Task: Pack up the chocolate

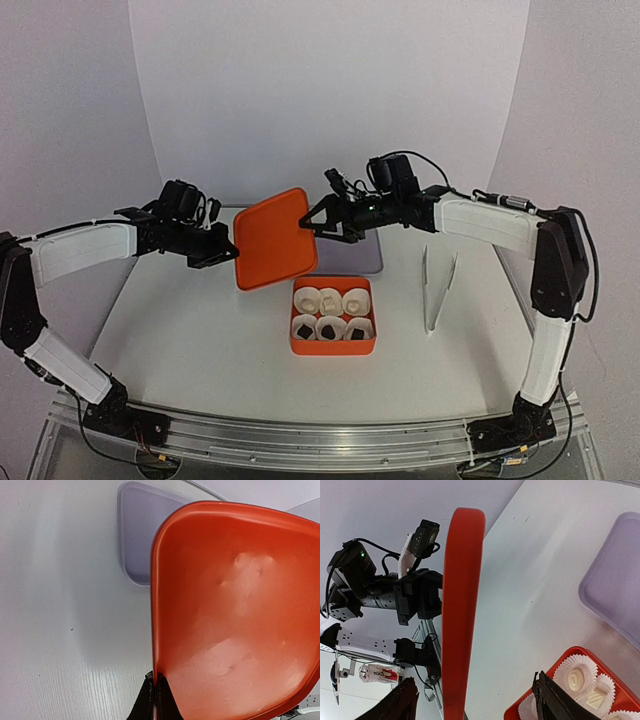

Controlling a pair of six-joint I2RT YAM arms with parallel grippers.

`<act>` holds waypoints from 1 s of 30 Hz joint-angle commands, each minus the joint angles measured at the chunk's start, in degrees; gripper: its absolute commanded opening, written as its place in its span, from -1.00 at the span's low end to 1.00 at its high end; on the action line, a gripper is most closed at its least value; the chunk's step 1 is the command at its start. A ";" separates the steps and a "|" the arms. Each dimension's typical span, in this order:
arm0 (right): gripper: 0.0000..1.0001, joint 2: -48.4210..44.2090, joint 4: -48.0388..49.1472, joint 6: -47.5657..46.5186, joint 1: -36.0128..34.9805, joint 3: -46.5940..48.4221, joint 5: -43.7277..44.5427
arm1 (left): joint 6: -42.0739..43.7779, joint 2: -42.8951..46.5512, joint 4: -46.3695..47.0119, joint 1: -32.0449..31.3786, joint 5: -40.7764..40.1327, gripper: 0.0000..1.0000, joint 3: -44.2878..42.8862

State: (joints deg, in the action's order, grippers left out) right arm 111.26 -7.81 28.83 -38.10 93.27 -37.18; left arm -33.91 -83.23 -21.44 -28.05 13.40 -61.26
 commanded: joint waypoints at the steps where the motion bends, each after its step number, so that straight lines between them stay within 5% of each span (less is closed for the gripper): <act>1: 0.43 1.94 1.44 1.25 -1.00 3.57 -2.37 | 0.37 -1.16 1.76 -1.10 -0.61 -1.00 -4.37; 4: 0.28 3.10 1.35 1.82 -1.13 4.51 -2.24 | 0.59 -1.95 1.52 -1.63 -0.64 -1.00 -5.01; 13: -0.60 2.55 -1.45 0.00 -1.23 4.35 2.49 | 0.75 -2.55 1.36 -1.89 -1.71 -0.99 -6.85; 22: -0.99 -0.78 -5.06 -9.02 -1.23 2.60 10.95 | 0.92 -0.97 1.37 -1.92 -1.93 0.06 -8.11; 28: -1.00 -4.24 -5.86 -18.05 -1.19 0.60 16.43 | 0.24 0.63 0.44 -1.92 -0.92 0.53 -9.73; 30: -1.00 -5.83 -5.82 -24.10 -1.26 -0.33 18.34 | -0.29 1.03 0.27 -1.93 0.51 0.82 -10.73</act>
State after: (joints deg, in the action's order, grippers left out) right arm 112.02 -14.40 16.42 -39.16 93.80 -23.64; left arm -33.35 -85.81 -21.10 -29.74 12.03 -67.62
